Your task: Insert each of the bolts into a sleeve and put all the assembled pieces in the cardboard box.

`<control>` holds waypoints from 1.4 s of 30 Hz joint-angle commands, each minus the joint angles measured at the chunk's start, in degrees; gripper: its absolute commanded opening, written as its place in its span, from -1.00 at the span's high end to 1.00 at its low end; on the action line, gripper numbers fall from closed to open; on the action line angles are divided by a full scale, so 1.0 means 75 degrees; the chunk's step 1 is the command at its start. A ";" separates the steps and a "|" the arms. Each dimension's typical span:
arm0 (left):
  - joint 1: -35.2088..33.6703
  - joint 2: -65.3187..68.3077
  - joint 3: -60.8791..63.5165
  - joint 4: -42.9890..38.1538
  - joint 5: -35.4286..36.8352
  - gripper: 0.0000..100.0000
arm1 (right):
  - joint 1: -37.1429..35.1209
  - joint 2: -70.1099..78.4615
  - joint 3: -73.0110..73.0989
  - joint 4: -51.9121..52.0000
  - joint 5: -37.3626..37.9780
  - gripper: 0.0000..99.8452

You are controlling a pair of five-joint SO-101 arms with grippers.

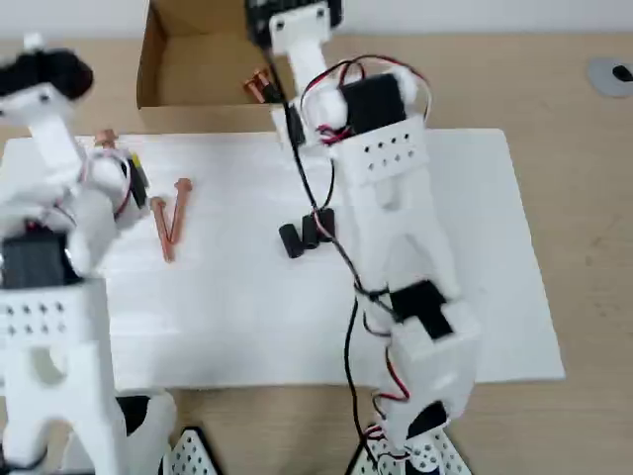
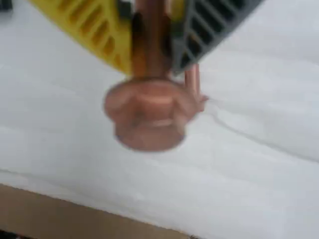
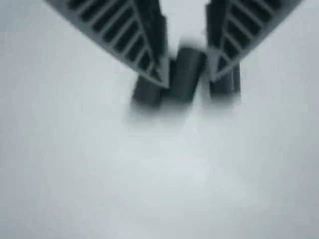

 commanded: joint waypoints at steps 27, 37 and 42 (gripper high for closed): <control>-0.0821 -0.2280 0.3270 -0.1735 0.0117 0.99 | -0.1119 0.1518 0.3018 -0.0551 0.0656 0.88; -0.0821 -0.2280 0.3270 -0.1747 0.0117 0.99 | -0.0979 0.1916 0.3018 -0.0551 0.0996 0.88; -0.0809 -0.2280 0.3270 -0.1770 0.0117 0.99 | -0.0979 0.1905 0.2854 -0.0516 0.1430 0.79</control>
